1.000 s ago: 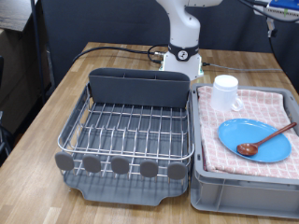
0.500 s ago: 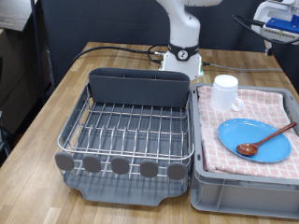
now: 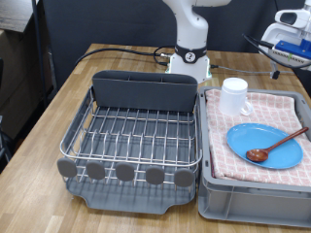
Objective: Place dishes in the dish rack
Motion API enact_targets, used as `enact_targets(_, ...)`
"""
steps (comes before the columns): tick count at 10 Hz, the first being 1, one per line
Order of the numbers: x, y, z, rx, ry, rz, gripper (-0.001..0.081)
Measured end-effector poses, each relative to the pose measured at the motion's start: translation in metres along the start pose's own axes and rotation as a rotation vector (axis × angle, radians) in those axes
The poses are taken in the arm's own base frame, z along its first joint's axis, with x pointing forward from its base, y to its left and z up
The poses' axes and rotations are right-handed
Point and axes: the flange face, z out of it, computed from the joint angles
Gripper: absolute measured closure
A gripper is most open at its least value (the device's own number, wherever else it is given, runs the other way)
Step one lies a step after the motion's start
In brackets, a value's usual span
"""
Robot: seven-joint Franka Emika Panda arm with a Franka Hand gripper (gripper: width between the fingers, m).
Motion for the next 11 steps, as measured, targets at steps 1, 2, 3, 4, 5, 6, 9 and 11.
enact_targets(1,-0.004,-0.001,0.009,0.006,0.006,0.008,0.0003)
enact_targets(2,-0.007,-0.003,0.017,0.021,0.008,0.015,0.0003)
enact_targets(3,-0.011,-0.004,0.027,0.035,0.006,0.026,0.0003)
enact_targets(4,-0.014,-0.005,0.037,0.045,0.001,0.035,0.0003)
enact_targets(5,-0.016,-0.006,0.047,0.055,-0.003,0.043,0.0003)
enact_targets(6,-0.019,-0.006,0.057,0.064,-0.005,0.055,0.0003)
enact_targets(9,-0.026,-0.005,0.083,0.098,0.003,0.084,0.0003)
enact_targets(11,-0.029,-0.003,0.098,0.104,0.008,0.103,0.0003)
